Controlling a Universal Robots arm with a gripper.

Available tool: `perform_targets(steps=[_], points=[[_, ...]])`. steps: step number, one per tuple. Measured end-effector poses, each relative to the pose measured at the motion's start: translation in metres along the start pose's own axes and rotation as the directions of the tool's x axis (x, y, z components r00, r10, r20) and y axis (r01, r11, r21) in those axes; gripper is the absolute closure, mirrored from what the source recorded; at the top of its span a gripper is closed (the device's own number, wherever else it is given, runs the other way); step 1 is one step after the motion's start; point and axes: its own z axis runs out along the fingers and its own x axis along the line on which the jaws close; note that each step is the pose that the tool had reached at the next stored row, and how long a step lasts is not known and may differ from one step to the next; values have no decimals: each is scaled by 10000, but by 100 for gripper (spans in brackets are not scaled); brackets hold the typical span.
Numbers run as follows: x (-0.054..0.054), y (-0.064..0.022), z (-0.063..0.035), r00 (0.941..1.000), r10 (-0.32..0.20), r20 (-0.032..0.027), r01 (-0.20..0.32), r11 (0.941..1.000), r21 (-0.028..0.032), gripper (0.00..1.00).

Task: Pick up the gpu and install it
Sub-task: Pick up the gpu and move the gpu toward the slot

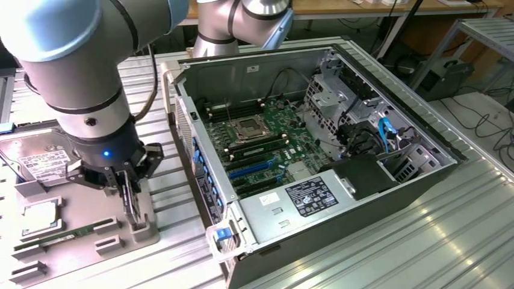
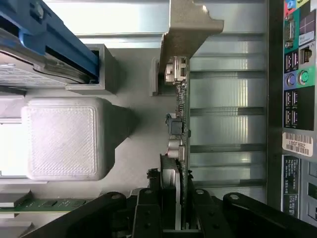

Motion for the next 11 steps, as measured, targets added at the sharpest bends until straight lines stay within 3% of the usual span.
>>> perform_targets(steps=[1,5,8,9,10,11], points=[[-4,4,-172,10000,0,0,0,10000,0,72],[-8,10,-391,10000,0,1,0,10000,0,72],[-16,20,-794,10000,0,1,0,10000,-1,72],[-18,21,-841,10000,0,-23,0,10000,-2,72],[-19,24,-871,9998,-9,-186,9,10000,4,72],[-21,29,-990,9998,-9,-183,9,10000,1,72]])
